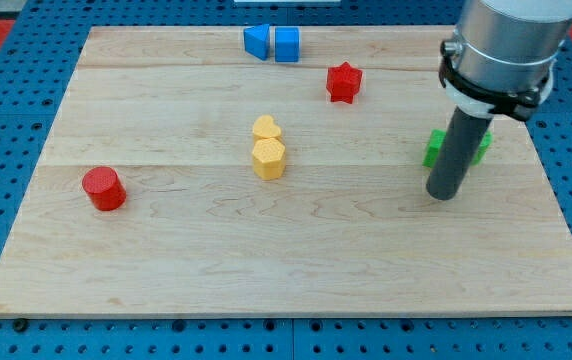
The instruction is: Move the red star towards the center left of the board
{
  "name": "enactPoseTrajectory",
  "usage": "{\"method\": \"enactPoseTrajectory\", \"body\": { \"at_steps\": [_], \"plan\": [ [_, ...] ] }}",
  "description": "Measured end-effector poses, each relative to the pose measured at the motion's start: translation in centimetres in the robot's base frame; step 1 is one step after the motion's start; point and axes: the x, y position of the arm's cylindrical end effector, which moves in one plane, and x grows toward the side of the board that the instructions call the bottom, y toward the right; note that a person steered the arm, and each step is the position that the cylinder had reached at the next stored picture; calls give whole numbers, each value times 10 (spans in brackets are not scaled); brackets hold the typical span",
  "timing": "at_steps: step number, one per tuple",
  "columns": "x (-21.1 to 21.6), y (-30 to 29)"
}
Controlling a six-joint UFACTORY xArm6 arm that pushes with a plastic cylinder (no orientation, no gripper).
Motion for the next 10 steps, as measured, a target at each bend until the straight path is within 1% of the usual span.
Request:
{"method": "enactPoseTrajectory", "body": {
  "at_steps": [1,2,3,4,6,7,8,9,10],
  "plan": [
    [0,64],
    [-2,141],
    [-6,171],
    [-9,171],
    [-44,171],
    [-73,171],
    [-81,171],
    [-100,128],
    [-153,26]
  ]
}}
